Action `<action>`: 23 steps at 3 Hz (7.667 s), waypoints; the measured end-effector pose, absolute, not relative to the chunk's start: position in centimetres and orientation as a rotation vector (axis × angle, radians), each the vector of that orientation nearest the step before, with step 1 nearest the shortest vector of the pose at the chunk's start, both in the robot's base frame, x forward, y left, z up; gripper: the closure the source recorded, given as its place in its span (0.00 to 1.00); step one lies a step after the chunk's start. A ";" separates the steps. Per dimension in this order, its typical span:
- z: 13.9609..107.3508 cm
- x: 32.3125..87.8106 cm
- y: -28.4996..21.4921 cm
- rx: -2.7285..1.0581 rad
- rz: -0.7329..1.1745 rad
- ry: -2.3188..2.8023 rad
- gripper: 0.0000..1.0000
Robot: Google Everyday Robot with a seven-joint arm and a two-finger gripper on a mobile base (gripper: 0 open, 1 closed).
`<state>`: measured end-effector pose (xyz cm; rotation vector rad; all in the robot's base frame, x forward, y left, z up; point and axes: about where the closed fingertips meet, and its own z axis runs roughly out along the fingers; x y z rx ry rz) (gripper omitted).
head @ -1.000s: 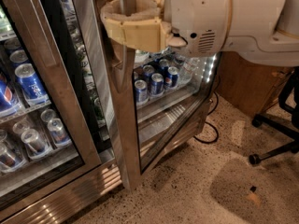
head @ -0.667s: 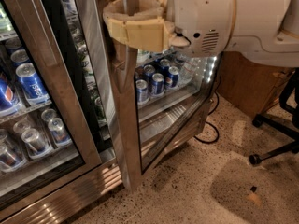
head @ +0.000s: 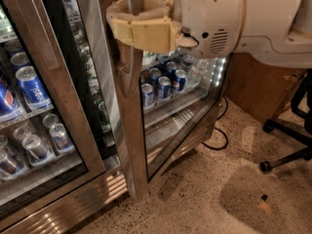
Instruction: Open right fridge door
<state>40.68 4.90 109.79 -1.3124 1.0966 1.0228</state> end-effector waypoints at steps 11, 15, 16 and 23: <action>111.2 38.3 3.9 -1.242 0.914 1.161 0.00; 113.1 31.9 1.8 -1.143 0.587 1.322 0.00; 113.1 31.9 1.8 -1.143 0.587 1.322 0.00; 113.1 31.9 1.8 -1.143 0.586 1.322 0.00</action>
Offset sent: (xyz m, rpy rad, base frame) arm -0.1262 -0.0205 0.0090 -0.0031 0.1140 -0.2665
